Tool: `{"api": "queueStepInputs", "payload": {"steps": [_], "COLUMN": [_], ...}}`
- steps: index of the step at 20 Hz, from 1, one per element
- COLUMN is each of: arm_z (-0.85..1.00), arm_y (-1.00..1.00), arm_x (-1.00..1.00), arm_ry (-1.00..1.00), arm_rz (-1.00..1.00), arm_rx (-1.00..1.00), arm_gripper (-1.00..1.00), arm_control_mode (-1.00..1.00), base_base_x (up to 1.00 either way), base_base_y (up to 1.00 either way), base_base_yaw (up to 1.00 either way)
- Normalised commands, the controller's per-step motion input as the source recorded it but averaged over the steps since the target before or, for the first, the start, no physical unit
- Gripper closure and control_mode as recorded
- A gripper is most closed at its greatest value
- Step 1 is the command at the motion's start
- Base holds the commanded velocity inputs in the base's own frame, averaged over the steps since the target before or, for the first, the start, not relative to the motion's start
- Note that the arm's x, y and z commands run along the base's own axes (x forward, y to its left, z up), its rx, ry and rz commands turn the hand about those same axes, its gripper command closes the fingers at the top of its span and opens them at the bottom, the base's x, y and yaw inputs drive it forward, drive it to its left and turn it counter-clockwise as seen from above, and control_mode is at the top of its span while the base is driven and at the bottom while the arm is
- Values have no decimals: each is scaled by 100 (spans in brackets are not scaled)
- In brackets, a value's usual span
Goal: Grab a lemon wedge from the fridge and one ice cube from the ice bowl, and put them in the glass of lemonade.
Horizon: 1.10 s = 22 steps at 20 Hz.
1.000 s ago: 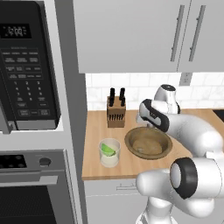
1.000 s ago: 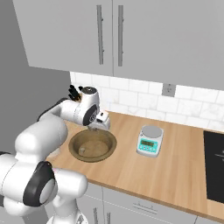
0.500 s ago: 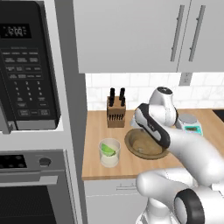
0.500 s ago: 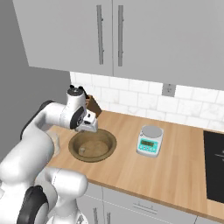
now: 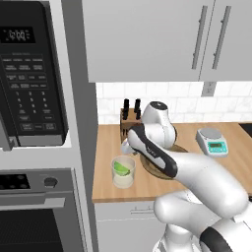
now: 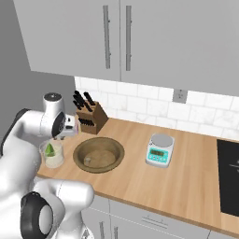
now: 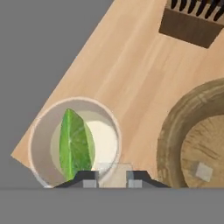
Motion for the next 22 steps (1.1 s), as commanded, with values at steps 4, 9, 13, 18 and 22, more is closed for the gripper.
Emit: {"api": "queueStepInputs", "payload": {"steps": [4, 9, 13, 18, 22], "arm_z": [-1, -25, -17, -1, -2], "arm_y": [77, 24, -2, -14, -3], "arm_x": [-2, -1, 0, 0, 0], "arm_ry": [10, 0, 0, 0, 0], "arm_rz": [24, 4, 0, 0, 0], "arm_rx": [-1, -7, -3, 0, 0], "arm_gripper": [100, 100, 100, 100, 100], "arm_control_mode": [-100, -100, -100, -100, -100], "base_base_x": [0, 0, 0, 0, 0], "base_base_y": [0, 0, 0, 0, 0], "base_base_yaw": [0, 0, 0, 0, 0]}}
